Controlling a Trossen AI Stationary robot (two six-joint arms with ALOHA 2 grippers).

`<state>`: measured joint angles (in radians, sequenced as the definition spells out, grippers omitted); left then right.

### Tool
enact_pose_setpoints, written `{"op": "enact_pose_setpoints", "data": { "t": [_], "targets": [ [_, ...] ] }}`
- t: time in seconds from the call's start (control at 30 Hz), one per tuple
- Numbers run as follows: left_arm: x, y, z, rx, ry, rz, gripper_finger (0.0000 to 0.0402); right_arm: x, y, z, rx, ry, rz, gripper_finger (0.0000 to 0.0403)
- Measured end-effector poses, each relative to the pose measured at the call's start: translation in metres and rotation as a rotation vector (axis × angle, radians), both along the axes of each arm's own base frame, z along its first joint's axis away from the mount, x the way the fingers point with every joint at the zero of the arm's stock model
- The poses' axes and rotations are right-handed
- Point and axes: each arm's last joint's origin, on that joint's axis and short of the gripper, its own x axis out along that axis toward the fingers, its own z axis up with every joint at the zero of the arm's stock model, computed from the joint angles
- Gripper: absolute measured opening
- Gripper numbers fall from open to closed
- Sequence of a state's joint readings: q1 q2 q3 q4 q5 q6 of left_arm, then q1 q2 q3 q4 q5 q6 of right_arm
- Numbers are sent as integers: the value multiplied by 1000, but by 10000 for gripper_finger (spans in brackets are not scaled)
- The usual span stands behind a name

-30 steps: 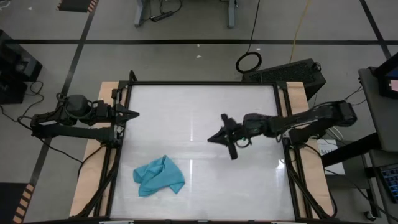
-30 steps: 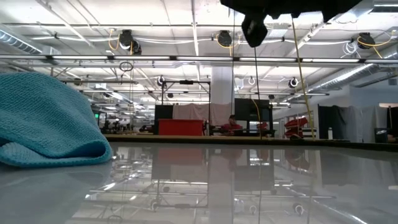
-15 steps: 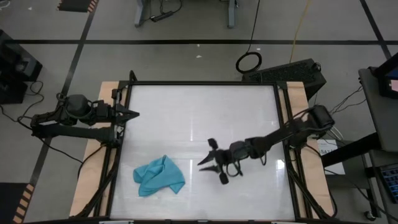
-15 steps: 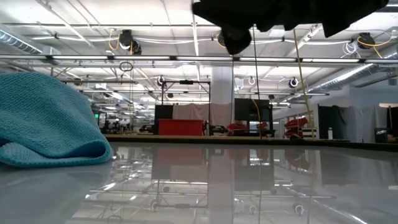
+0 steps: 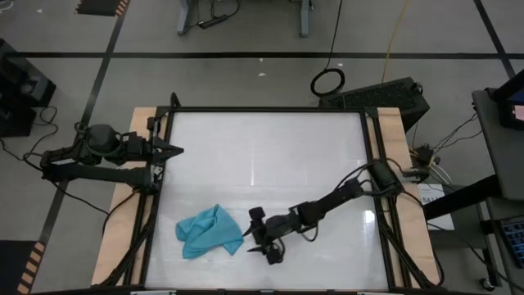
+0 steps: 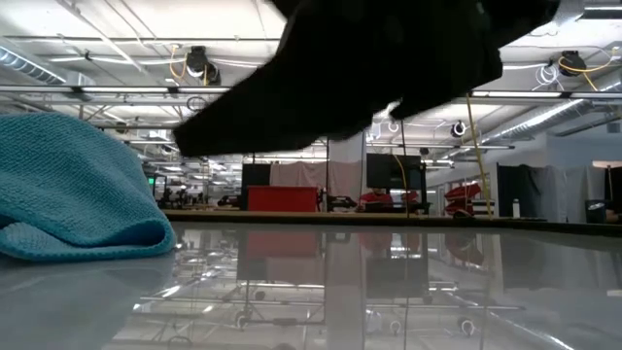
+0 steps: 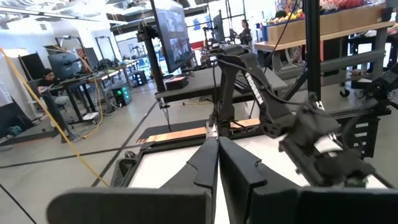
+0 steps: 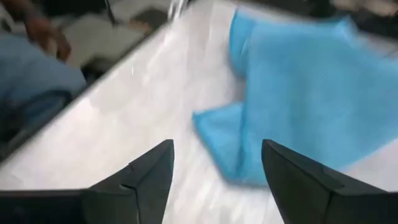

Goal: Roll towel
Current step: Roll the blue towel

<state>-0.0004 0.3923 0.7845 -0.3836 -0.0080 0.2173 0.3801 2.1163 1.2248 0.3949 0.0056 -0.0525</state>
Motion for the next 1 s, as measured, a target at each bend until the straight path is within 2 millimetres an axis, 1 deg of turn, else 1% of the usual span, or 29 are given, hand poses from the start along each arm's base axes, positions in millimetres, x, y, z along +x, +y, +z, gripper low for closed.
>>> {"op": "enact_pose_setpoints", "data": {
  "t": [0.1, 0.23, 0.47, 0.6, 0.67, 0.73, 0.83, 0.9, 0.93, 1.0],
  "targets": [
    [0, 0, 0, 0, 0, 0, 22, 8, 3, -8, -48, 59, -51, 228],
    [0, 0, 0, 0, 0, 0, 22, 18, 3, -14, -101, 63, -135, 212],
    [0, 0, 0, 0, 1, 0, 22, 27, 0, -31, -94, 97, -151, 186],
    [0, 0, 0, 0, 1, 0, 22, 30, -3, -33, -89, 99, -158, 166],
    [0, 0, 0, 0, 1, 0, 22, 30, -5, -34, -93, 105, -169, 146],
    [0, 0, 0, 0, 1, 0, 22, 30, -7, -34, -104, 103, -190, 119],
    [0, 0, 0, 17, 0, 0, 22, 31, -8, -34, -115, 102, -194, 62],
    [0, 0, 1, 86, -8, 1, 22, 30, -8, -35, -125, 114, -192, 22],
    [0, 0, 1, 124, -10, 2, 22, 29, -8, -36, -131, 120, -191, 12],
    [0, 0, 1, 164, -8, 2, 22, 28, -9, -36, -141, 139, -191, 10]
  ]
}}
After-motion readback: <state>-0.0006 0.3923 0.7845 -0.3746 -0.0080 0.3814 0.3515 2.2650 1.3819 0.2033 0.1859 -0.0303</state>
